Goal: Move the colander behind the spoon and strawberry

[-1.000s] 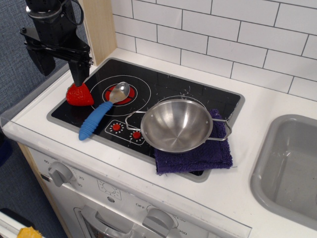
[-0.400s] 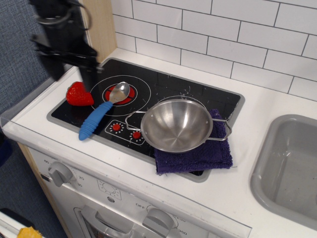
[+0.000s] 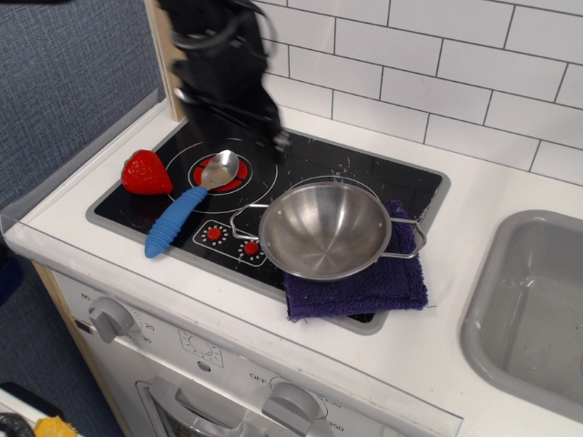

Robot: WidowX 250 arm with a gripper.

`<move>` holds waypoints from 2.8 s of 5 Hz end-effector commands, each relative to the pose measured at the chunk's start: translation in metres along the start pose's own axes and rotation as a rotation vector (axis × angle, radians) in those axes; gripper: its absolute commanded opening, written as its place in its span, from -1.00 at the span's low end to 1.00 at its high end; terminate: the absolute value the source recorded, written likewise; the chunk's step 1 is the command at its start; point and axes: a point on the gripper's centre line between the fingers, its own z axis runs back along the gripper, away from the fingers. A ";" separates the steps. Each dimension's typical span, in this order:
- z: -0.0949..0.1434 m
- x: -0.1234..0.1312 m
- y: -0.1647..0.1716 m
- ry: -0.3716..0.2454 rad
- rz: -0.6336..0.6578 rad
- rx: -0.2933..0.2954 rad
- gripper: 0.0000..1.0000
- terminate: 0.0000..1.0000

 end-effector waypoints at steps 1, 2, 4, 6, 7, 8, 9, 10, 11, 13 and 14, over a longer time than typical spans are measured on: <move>-0.032 0.008 -0.022 0.095 -0.088 -0.018 1.00 -1.00; -0.047 0.012 -0.020 0.130 -0.073 -0.017 1.00 -1.00; -0.050 0.016 -0.024 0.120 -0.081 -0.021 -1.00 -1.00; -0.037 0.014 -0.021 0.085 -0.066 -0.023 -1.00 -1.00; -0.019 0.017 -0.013 0.043 -0.031 -0.028 -1.00 -1.00; -0.002 0.022 -0.002 0.008 0.002 -0.035 -1.00 -1.00; 0.016 0.032 0.021 -0.039 0.050 -0.018 -1.00 -1.00; 0.020 0.039 0.066 -0.059 0.175 0.014 -1.00 -1.00; 0.008 0.041 0.100 -0.043 0.256 0.035 -1.00 -1.00; -0.018 0.050 0.123 0.008 0.290 0.057 -1.00 -1.00; -0.021 0.056 0.140 -0.004 0.326 0.074 -1.00 -1.00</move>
